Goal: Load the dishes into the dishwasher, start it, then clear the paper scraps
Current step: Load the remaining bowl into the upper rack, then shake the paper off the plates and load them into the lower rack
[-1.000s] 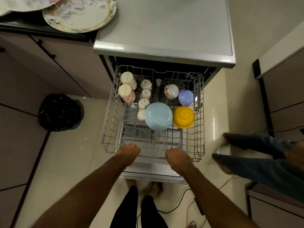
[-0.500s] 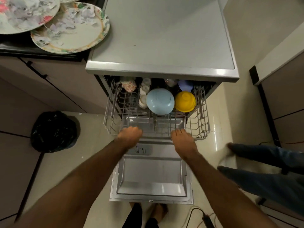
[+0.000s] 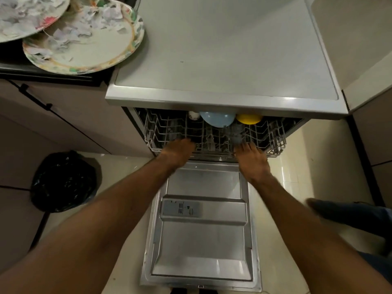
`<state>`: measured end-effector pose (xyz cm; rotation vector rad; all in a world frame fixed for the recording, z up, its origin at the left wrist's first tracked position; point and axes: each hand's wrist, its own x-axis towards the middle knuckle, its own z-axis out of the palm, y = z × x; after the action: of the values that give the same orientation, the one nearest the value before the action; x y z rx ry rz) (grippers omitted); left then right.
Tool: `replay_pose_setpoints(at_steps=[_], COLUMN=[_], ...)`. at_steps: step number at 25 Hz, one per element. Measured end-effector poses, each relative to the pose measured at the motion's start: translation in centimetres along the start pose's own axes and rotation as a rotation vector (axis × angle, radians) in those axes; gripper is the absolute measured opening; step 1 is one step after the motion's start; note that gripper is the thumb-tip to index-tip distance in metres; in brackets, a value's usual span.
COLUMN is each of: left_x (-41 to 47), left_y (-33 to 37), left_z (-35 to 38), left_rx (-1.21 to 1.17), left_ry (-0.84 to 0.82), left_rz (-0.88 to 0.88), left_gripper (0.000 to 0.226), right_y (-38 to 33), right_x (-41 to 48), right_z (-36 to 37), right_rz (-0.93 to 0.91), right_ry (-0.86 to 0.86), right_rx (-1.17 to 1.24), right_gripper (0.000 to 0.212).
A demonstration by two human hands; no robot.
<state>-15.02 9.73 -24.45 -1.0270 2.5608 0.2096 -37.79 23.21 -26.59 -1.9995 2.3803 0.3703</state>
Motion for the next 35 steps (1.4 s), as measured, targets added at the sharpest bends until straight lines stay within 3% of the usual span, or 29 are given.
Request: replay_pose_setpoints(at_steps=[4,9,12,14,16,20,22,24,27,31,35], left_x=[2.8,6.3,7.3,6.7,6.2,7.5,8.4,9.6,10.9,10.9,8.3], left_y=[-1.6,-3.7,-4.3,-4.1,-3.4,-2.0,-1.2,-0.3,0.9,2.1,3.8], left_z=[-0.4,-0.5,0.8,3.2,6.7,12.4,14.1,15.5,17.2,19.0,20.0], left_rx=[-0.016,-0.215,-0.248,-0.113,-0.04,0.053,-0.102,-0.249,-0.291,-0.341,-0.369], left_ry=[0.103,0.182,0.338,0.487,0.54,0.19,0.095,0.013,-0.108,-0.121,-0.225], left_rz=[-0.048,-0.107,-0.158,-0.049,0.143,0.34,0.256,0.148,0.015,-0.056,-0.069], left_gripper=[0.031,0.029,0.026,0.03,0.03,0.028,0.029,0.039,0.059,0.081,0.096], right_y=[0.7,2.2,2.5,1.5,0.1,-1.9,-2.9,-4.2,-5.1,-5.5,-6.5], right_x=[3.7,7.9,9.6,9.2,8.5,9.9,12.1,13.9,15.3,14.0,9.0], right_z=[0.2,1.1,2.6,4.8,7.9,13.5,15.6,17.0,19.3,19.4,19.9], right_rz=[0.016,-0.038,-0.085,-0.282,-0.438,-0.16,-0.076,-0.041,-0.055,-0.113,-0.212], right_ry=[0.068,0.202,0.377,0.484,0.409,-0.221,-0.42,-0.457,-0.418,-0.286,-0.269], right_rx=[0.055,0.178,0.205,0.218,0.238,0.331,0.382,0.39,0.338,0.283,0.256], right_gripper=[0.04,0.058,0.057,0.046,0.044,0.078,0.095,0.102,0.095,0.043,0.029])
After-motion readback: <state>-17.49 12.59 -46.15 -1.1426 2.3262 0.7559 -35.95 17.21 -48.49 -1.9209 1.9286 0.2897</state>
